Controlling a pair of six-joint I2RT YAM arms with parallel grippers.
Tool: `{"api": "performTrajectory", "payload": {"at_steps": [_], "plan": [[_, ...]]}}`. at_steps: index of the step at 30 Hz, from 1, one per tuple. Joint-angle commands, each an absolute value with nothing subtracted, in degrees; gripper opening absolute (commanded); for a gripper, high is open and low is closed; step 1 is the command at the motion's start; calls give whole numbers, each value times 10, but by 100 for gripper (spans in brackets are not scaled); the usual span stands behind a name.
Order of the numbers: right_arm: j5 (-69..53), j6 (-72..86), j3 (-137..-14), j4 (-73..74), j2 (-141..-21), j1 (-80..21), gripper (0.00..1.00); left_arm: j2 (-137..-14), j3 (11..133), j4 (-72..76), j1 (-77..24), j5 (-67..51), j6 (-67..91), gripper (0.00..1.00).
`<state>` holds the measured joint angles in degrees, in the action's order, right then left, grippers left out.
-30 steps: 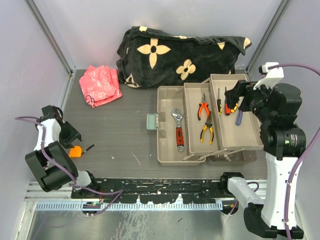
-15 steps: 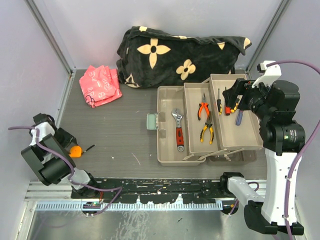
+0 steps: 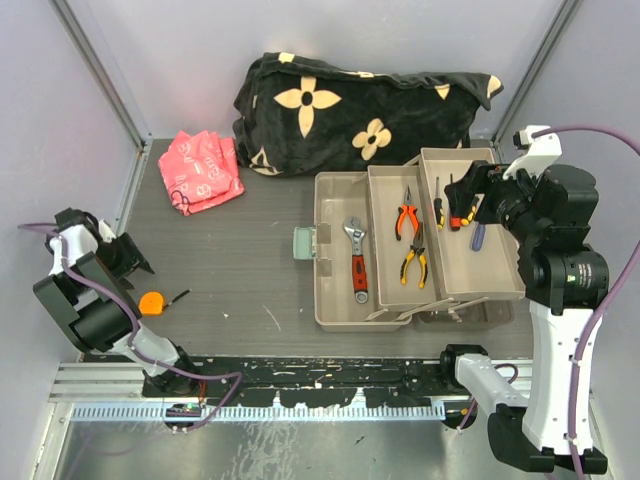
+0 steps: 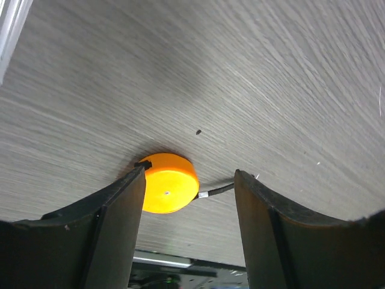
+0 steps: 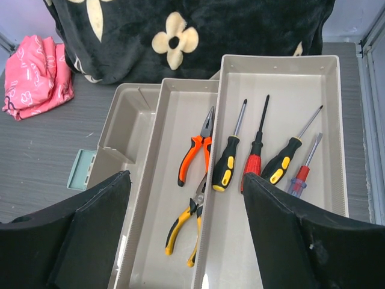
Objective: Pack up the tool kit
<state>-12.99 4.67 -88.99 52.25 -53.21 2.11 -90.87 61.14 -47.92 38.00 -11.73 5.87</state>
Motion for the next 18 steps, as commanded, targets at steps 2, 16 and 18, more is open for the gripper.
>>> {"api": "performTrajectory", "payload": {"at_steps": [2, 16, 18], "plan": [[-140, 58, -870, 486, -519, 24, 80, -928, 659, -571, 351, -138, -108, 62], [-122, 43, -877, 507, -512, 24, 80, -862, 565, -520, 304, -10, -261, 64], [-122, 42, -873, 507, -509, 23, 80, -850, 557, -509, 304, 1, -277, 65]]}}
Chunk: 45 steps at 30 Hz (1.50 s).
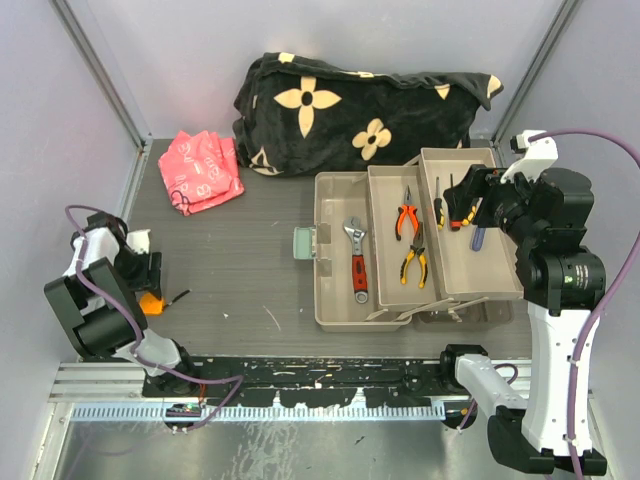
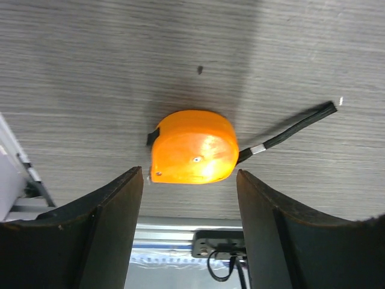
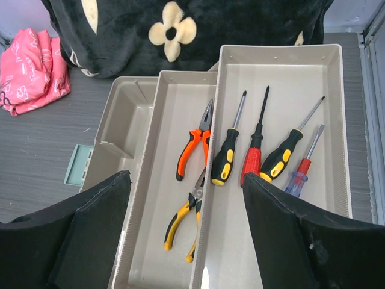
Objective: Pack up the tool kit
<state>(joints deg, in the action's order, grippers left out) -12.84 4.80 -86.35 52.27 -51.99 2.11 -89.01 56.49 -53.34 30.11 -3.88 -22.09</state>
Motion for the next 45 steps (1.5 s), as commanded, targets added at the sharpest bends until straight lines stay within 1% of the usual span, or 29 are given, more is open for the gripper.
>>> {"api": "performTrajectory", "payload": {"at_steps": [1, 6, 15, 21, 23, 24, 26, 28, 29, 34, 37, 39, 42, 43, 45], "plan": [[-121, 42, -871, 507, -509, 24, 80, -846, 553, -506, 304, 5, -282, 65], [-123, 44, -868, 504, -506, 24, 80, -846, 529, -502, 304, 12, -294, 66], [-117, 32, -879, 517, -505, 24, 81, -900, 519, -487, 304, -2, -279, 65], [-117, 33, -886, 519, -506, 24, 81, -910, 513, -476, 303, -5, -273, 63], [-118, 33, -885, 519, -507, 24, 81, -910, 512, -477, 304, -7, -273, 58], [-119, 33, -886, 518, -507, 24, 81, -909, 512, -478, 304, -9, -272, 53], [-119, 33, -885, 519, -507, 24, 81, -905, 515, -482, 305, -17, -270, 41], [-119, 32, -884, 519, -505, 23, 81, -900, 522, -491, 305, -24, -266, 32], [-119, 32, -882, 519, -505, 24, 81, -899, 526, -496, 304, -26, -265, 30], [-118, 28, -869, 519, -498, 24, 81, -882, 564, -541, 305, -49, -259, 30], [-122, 30, -861, 514, -495, 24, 81, -860, 614, -588, 303, -89, -251, 31], [-129, 34, -854, 509, -493, 24, 81, -844, 662, -629, 303, -142, -247, 32], [-133, 39, -844, 501, -491, 24, 81, -814, 744, -681, 300, -248, -226, 34], [-135, 39, -841, 499, -490, 24, 81, -806, 781, -695, 293, -305, -215, 35], [-139, 42, -837, 497, -489, 24, 81, -791, 840, -703, 264, -369, -177, 36]]}}
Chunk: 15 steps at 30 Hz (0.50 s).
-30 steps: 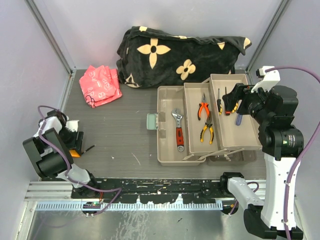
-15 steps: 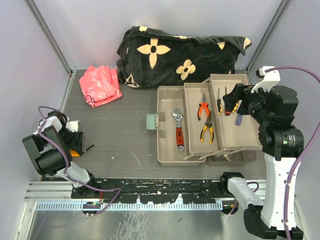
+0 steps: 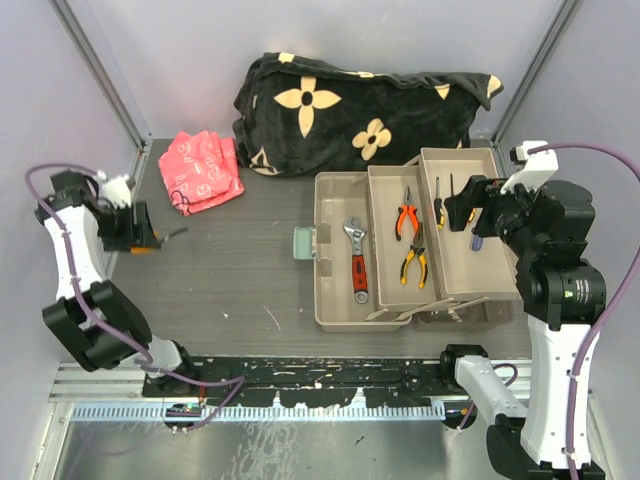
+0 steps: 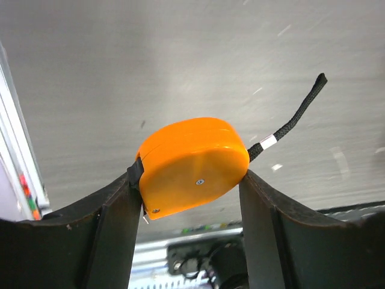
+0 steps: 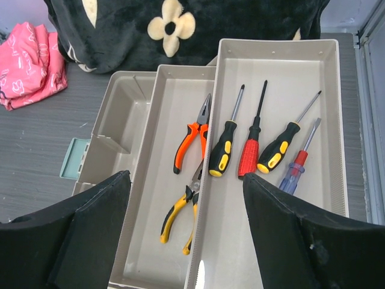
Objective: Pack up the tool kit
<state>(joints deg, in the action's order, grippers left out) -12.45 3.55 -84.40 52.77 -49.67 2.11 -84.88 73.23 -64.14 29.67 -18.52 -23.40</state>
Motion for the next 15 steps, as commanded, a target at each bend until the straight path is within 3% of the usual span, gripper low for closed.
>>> {"api": "performTrajectory", "payload": {"at_steps": [1, 7, 15], "plan": [[-141, 43, -836, 497, -488, 24, 80, -784, 865, -700, 243, -398, -155, 36], [-143, 46, -835, 503, -469, 24, 81, -757, 930, -535, 13, -407, 61, 39], [-116, 38, -807, 523, -427, 24, 80, -849, 986, -376, -244, -355, 203, 38]]}}
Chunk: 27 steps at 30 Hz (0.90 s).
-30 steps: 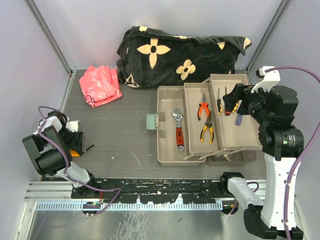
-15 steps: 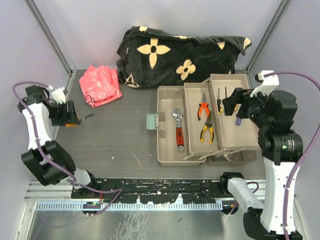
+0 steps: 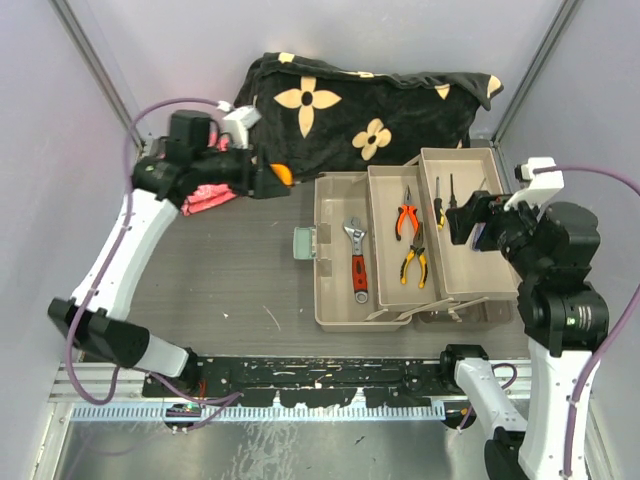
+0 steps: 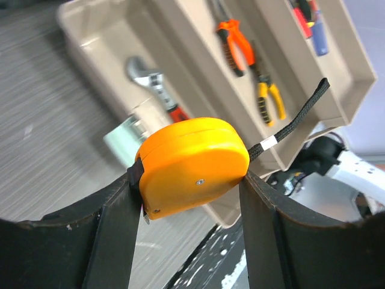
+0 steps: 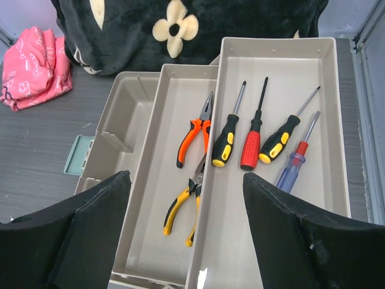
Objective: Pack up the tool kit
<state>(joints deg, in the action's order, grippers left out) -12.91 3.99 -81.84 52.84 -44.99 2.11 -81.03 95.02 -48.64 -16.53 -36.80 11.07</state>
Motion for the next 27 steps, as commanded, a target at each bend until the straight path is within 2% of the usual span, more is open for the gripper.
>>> {"api": "performTrajectory", "payload": {"at_steps": [1, 7, 14, 19, 27], "plan": [[-112, 37, -800, 525, -422, 23, 80, -860, 991, -363, -264, -351, 208, 38], [-99, 53, -761, 506, -403, 24, 80, -935, 1048, -339, -364, -340, 221, 38], [-264, 160, -679, 379, -410, 24, 80, -943, 1035, -342, -395, -310, 183, 38], [-353, 241, -670, 272, -443, 24, 79, -921, 1013, -374, -428, -269, 96, 38], [-424, 246, -701, 258, -520, 22, 78, -918, 1006, -454, -513, -206, -49, 39]]}}
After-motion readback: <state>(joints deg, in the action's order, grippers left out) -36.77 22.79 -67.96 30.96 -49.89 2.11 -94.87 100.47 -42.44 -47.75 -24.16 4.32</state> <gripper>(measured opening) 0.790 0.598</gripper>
